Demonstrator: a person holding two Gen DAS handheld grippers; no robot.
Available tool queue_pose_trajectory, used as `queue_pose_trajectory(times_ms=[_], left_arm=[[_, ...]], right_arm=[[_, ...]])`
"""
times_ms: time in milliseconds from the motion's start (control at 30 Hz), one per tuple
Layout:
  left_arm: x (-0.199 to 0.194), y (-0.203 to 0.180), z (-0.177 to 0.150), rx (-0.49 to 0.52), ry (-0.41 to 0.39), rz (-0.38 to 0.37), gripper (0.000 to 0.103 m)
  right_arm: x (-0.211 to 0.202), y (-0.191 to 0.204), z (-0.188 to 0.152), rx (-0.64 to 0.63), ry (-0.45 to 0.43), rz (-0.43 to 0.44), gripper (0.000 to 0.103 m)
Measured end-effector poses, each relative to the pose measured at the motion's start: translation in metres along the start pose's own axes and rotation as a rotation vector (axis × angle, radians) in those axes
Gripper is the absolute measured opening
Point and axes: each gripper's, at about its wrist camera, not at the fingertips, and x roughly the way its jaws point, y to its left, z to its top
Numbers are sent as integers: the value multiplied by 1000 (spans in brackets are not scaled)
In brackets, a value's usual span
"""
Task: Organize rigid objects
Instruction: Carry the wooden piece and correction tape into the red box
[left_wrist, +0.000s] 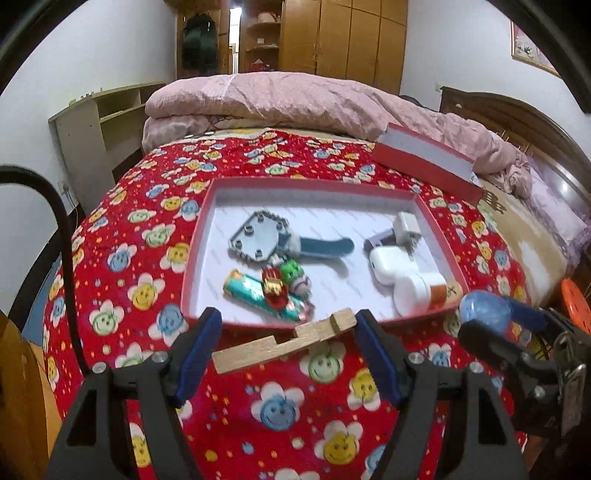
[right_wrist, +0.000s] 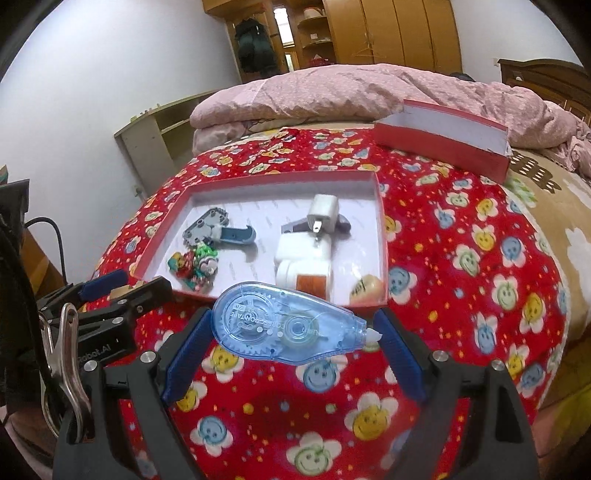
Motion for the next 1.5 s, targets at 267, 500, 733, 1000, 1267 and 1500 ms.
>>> queue_pose_trajectory(times_ms=[267, 500, 733, 1000, 1267, 1500], left_arm=[[14, 12, 19, -34, -2, -18, 78], [30, 14, 31, -22, 2, -24, 78], [50, 11, 32, -19, 38, -30, 78], [68, 9, 33, -27, 63, -17, 78], [75, 13, 35, -41, 66, -3, 78], [83, 17, 35, -60, 99, -9, 81]], right_arm=[[15, 10, 27, -40, -8, -12, 89], [34, 15, 41, -53, -3, -15, 89], [49, 7, 51, -44, 1, -41, 89], [66, -6, 53, -26, 22, -68, 89], [79, -10, 52, -22, 29, -79, 89], [86, -12, 50, -15, 33, -73, 89]])
